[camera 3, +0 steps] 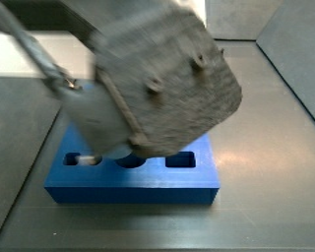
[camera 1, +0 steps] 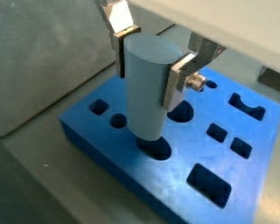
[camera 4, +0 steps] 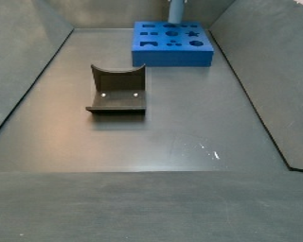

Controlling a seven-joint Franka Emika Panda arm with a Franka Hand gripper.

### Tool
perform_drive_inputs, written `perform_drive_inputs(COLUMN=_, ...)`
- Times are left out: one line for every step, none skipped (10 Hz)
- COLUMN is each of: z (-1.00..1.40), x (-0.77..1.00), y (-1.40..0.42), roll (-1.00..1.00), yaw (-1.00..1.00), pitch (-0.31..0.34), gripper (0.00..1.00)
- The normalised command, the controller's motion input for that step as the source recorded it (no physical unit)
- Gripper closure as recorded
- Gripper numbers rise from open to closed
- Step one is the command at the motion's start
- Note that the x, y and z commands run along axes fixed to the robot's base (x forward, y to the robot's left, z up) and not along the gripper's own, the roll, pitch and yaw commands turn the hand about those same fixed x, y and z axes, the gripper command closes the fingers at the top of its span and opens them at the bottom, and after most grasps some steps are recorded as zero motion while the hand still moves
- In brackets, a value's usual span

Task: Insert the oval object.

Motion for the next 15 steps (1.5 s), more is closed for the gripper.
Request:
perform_drive_inputs(z=-0.31, x=0.55, y=0.00, roll=0.03, yaw=0.04, pitch=0.163, gripper=1.00)
perform_drive_inputs(z=-0.33, x=0.44, y=0.00, roll=0.04, yaw=0.01, pitch=0.134, gripper=1.00)
perform_drive_inputs(z=-0.33, x=0.27, y=-0.07, roll=0.00, yaw=0.00, pitch=0.087, gripper=1.00)
perform_drive_inputs(z=-0.41, x=0.22, y=-0.05, roll=-0.14, yaw=0.00, pitch=0.069, gripper=1.00)
perform_drive_inputs(z=-0.44, x=0.16, y=0.00, roll=-0.14, yaw=0.00, pitch=0.026, gripper=1.00)
perform_drive_inputs(z=-0.33, x=-0.03, y=0.00, roll=-0.18, yaw=0.00, pitch=0.000, gripper=1.00)
perform_drive_inputs(z=-0.26, x=-0.10, y=0.00, roll=-0.19, yaw=0.00, pitch=0.000, gripper=1.00)
perform_drive_inputs(z=-0.24, x=-0.09, y=0.00, roll=-0.22, yaw=0.00, pitch=-0.003, gripper=1.00)
perform_drive_inputs(z=-0.20, x=-0.11, y=0.00, roll=-0.22, yaw=0.00, pitch=-0.010, gripper=1.00)
perform_drive_inputs(z=-0.22, x=-0.10, y=0.00, roll=-0.20, yaw=0.00, pitch=-0.016, gripper=1.00)
perform_drive_inputs(z=-0.22, x=-0.13, y=0.00, roll=-0.10, yaw=0.00, pitch=-0.011, gripper=1.00)
perform_drive_inputs(z=-0.19, x=-0.32, y=0.07, roll=-0.04, yaw=0.00, pitch=-0.066, gripper=1.00)
perform_drive_inputs(z=-0.19, x=-0.20, y=0.00, roll=-0.05, yaw=0.00, pitch=-0.036, gripper=1.00)
perform_drive_inputs(z=-0.30, x=0.00, y=0.00, roll=-0.02, yaw=0.00, pitch=0.000, gripper=1.00)
perform_drive_inputs(z=-0.37, x=0.27, y=0.00, roll=0.00, yaw=-0.02, pitch=0.056, gripper=1.00)
